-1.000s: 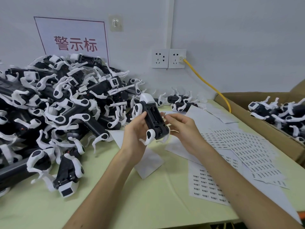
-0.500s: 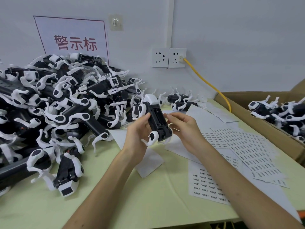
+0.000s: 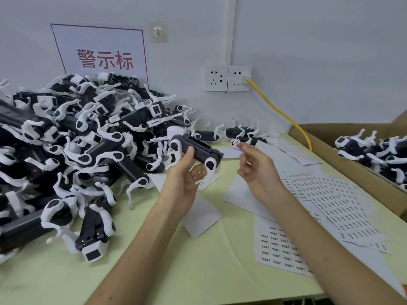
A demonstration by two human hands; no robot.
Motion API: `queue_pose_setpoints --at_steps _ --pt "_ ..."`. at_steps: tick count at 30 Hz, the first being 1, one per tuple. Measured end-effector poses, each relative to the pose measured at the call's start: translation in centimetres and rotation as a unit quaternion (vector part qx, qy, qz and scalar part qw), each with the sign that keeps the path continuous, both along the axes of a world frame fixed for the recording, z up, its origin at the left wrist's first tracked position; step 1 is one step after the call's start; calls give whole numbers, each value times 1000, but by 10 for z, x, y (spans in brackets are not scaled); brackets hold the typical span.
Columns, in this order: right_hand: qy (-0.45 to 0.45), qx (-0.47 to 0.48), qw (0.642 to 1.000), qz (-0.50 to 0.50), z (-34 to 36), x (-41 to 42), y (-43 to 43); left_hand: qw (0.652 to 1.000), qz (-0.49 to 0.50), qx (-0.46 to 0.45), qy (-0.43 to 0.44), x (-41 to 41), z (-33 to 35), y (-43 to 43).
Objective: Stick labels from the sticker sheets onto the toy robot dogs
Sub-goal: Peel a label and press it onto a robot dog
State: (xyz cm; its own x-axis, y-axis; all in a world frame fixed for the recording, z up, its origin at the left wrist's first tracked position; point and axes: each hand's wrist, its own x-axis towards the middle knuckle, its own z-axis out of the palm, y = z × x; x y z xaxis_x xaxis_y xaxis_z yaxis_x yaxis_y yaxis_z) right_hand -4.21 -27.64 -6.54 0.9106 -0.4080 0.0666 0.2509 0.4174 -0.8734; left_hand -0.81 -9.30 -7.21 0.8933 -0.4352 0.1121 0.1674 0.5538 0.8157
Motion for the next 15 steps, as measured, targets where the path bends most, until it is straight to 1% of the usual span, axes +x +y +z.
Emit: queue_pose_setpoints --at_steps 2,4,6,10,13,15 --pt "-14 48 995 83 2 -3 4 999 16 -20 19 1 -1 -2" --pt "-36 86 983 157 4 -7 9 997 37 -55 39 3 -2 -3" --pt "-41 88 972 216 4 -10 13 993 55 -85 57 4 -2 -3" --pt "-18 77 948 310 -2 -14 27 987 73 -113 91 3 1 -1" --pt "-4 81 929 361 -10 -15 40 988 62 -105 97 1 1 -1" --pt "0 78 923 376 -15 -15 47 990 44 -94 95 0 0 -1"
